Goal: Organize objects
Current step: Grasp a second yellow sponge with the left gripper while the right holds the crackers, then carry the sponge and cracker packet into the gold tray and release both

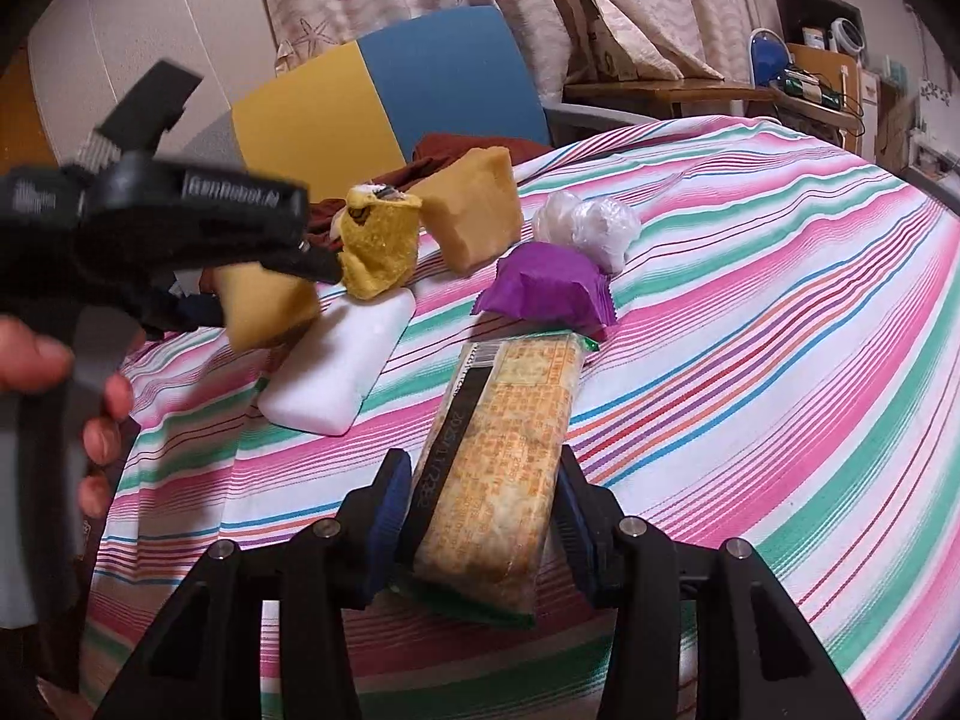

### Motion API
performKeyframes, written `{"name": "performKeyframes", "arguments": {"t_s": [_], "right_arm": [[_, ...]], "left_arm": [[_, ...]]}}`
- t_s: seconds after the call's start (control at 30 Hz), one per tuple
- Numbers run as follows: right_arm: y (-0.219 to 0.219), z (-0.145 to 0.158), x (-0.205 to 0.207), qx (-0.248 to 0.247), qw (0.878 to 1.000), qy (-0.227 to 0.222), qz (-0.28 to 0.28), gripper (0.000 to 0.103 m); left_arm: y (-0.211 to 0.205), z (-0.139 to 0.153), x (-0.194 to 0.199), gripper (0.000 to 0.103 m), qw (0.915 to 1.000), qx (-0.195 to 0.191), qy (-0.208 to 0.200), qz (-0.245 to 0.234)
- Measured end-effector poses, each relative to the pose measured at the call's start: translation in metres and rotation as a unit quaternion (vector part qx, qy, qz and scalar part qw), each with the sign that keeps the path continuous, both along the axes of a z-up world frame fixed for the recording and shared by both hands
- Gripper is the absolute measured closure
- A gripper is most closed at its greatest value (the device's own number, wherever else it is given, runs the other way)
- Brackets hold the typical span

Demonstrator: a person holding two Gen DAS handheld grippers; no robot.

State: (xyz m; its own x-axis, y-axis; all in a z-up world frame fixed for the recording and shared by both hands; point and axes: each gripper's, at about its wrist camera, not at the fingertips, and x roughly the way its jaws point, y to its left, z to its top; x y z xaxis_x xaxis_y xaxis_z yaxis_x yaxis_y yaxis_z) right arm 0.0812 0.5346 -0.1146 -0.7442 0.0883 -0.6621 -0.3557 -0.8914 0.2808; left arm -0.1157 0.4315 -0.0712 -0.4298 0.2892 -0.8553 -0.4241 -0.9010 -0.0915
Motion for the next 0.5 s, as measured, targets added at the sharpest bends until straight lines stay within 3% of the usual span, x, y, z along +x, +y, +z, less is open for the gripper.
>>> {"name": "performKeyframes", "arguments": {"t_s": [0.13,0.23,0.5], "right_arm": [[0.001,0.0,0.0,-0.002,1.0,0.002,0.0,0.055],[0.0,0.0,0.001,-0.001,1.0,0.002,0.0,0.055],[0.001,0.0,-0.001,0.004,1.0,0.0,0.0,0.055]], "left_arm": [[-0.021,-0.003,0.008,0.047,0.9992,0.025,0.019,-0.025],[-0.027,-0.007,0.019,0.051,0.9981,0.017,0.033,-0.048],[-0.056,-0.019,0.035,0.055,0.9977,0.044,0.028,-0.043]]}}
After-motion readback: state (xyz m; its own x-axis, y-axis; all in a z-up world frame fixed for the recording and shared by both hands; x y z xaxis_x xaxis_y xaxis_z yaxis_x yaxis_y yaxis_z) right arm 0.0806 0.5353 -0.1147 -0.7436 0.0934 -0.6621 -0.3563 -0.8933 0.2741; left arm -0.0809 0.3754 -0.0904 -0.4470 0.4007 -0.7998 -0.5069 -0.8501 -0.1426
